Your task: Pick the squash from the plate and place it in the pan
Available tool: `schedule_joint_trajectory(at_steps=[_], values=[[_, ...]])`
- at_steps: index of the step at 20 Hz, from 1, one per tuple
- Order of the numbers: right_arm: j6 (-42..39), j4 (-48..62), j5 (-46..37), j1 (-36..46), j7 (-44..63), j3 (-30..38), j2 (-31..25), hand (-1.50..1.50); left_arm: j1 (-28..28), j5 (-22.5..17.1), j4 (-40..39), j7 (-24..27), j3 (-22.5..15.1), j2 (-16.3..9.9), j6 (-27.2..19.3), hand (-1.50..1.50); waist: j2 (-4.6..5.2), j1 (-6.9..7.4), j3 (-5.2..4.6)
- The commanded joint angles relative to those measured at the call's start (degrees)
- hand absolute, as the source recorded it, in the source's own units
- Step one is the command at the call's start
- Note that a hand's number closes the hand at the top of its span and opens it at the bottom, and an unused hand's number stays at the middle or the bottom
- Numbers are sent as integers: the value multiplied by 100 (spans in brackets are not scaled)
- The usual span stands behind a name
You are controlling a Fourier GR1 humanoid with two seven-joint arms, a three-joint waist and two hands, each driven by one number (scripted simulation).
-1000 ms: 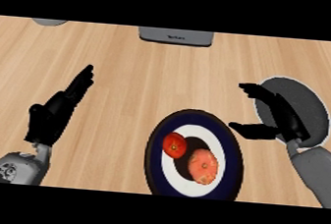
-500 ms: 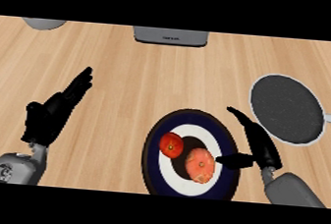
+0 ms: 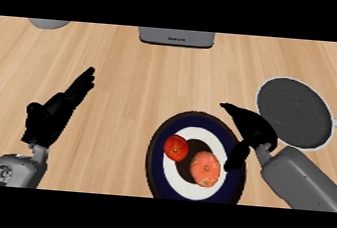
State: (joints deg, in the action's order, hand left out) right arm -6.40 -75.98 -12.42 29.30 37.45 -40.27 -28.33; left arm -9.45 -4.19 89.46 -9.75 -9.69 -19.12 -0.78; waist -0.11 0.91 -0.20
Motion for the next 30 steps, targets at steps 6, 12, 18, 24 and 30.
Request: schedule_joint_trajectory(at_steps=[6, 12, 18, 24, 30], values=[[-2440, 336, 1214, 1082, 2115, -12, 968, -150, -239, 22, -183, 50, 181, -10, 97, 0, 15, -40, 13], [-1996, 379, 828, 951, 2979, -406, 1718, -150, 7, 180, 167, -295, -16, 318, -137, 0, -6, -59, 17], [-2204, 240, 758, 910, 3222, -434, 1625, -150, 267, 368, 87, 65, 18, 269, -39, 0, -8, -86, 17], [-2126, 327, 423, 571, 3051, -721, 1583, -150, -292, 243, -226, -167, 304, 220, 123, 0, 4, -134, 17], [-2019, 649, -2, 488, 2760, -541, 1641, -150, 209, -62, -59, 139, 605, -18, 597, 0, 10, -64, 16]])
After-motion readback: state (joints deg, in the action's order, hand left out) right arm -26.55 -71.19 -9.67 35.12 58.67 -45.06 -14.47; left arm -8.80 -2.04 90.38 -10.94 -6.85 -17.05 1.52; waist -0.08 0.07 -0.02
